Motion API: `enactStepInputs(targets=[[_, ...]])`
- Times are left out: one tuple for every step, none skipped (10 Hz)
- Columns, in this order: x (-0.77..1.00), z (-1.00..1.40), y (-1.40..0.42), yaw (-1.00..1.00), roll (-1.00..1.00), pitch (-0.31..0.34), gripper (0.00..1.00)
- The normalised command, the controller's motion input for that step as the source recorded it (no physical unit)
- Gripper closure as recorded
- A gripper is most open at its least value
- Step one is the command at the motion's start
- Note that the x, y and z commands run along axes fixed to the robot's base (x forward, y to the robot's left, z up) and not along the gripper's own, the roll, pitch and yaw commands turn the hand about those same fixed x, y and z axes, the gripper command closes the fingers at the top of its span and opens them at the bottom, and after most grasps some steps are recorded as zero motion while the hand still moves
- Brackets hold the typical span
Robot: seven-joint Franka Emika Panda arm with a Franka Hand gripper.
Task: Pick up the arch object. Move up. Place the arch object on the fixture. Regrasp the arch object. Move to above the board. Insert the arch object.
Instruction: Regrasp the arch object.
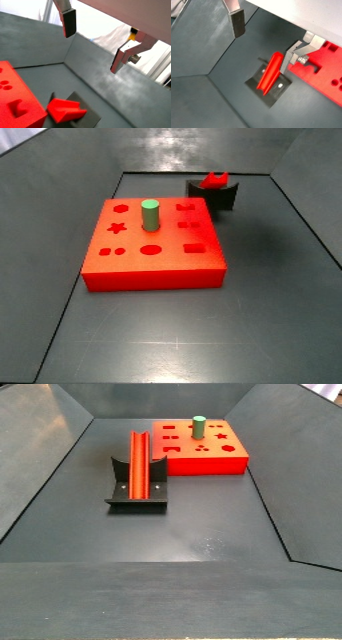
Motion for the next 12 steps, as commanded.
enactStepInputs(targets=[[0.09, -0.01, -0.04, 0.09, 1.0, 0.188, 0.0], [0.1, 0.0, -0.05, 0.13, 0.86, 0.21, 0.0], [0.1, -0.01, -0.05, 0.15, 0.73, 0.202, 0.0], [0.1, -0.01, -0.05, 0.19, 0.42, 0.17, 0.0], [0.09, 0.0, -0.04, 0.21, 0.28, 0.14, 0.0], [0.08, 0.0, -0.04, 0.22, 0.21, 0.101, 0.0], [0.08, 0.0, -0.05, 0.21, 0.17, 0.057, 0.0], [0.08, -0.01, -0.05, 0.2, 0.16, 0.039, 0.0], [0.03, -1.0, 0.05, 0.25, 0.2, -0.012, 0.0], [0.03, -1.0, 0.04, 0.22, 0.2, -0.021, 0.0], [0.05, -1.0, 0.04, 0.18, 0.17, -0.073, 0.0], [0.06, -1.0, 0.04, 0.14, 0.13, -0.103, 0.0]])
